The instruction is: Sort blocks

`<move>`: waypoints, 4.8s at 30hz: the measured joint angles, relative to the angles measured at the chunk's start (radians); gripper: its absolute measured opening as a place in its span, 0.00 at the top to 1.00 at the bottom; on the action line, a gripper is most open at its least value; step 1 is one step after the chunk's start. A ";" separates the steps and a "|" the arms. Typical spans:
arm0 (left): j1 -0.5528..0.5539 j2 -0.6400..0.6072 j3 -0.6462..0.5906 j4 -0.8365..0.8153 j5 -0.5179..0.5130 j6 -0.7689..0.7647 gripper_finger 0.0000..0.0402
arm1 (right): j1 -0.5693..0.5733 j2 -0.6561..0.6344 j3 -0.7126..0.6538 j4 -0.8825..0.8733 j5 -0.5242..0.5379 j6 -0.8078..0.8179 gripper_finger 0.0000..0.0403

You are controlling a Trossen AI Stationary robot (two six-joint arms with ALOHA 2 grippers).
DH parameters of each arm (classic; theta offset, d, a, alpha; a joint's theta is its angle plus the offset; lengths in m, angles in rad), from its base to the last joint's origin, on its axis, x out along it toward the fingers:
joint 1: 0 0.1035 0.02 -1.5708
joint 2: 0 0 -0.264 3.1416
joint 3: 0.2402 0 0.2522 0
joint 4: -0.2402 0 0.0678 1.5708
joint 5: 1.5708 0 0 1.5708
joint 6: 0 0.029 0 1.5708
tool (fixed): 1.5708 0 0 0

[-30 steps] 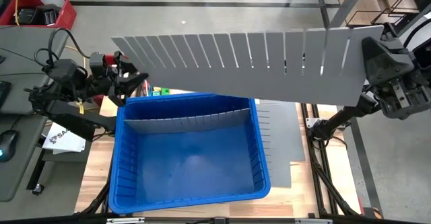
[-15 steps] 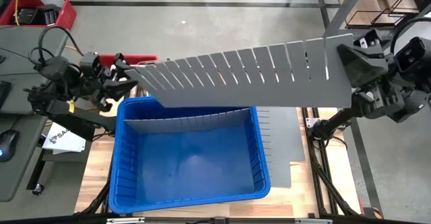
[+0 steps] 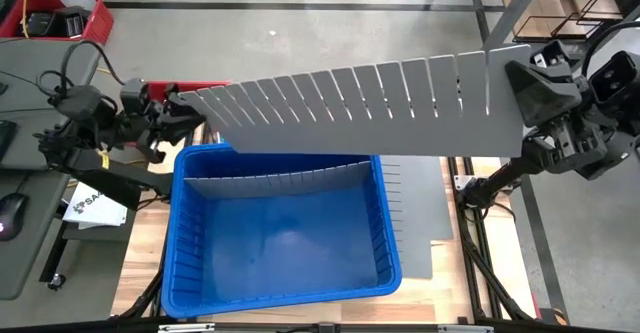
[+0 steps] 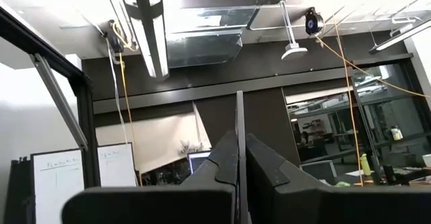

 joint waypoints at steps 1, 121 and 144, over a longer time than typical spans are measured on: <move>0.000 0.001 0.000 -0.007 0.000 -0.007 0.63 | 0.000 0.000 0.000 0.002 -0.002 0.000 1.00; 0.000 0.005 0.481 -0.164 0.107 0.063 1.00 | -0.340 -0.041 0.000 -0.867 -0.259 0.616 0.72; 0.000 0.020 0.480 -0.178 0.077 0.091 1.00 | -0.465 0.021 -0.001 -0.830 -0.554 0.682 0.75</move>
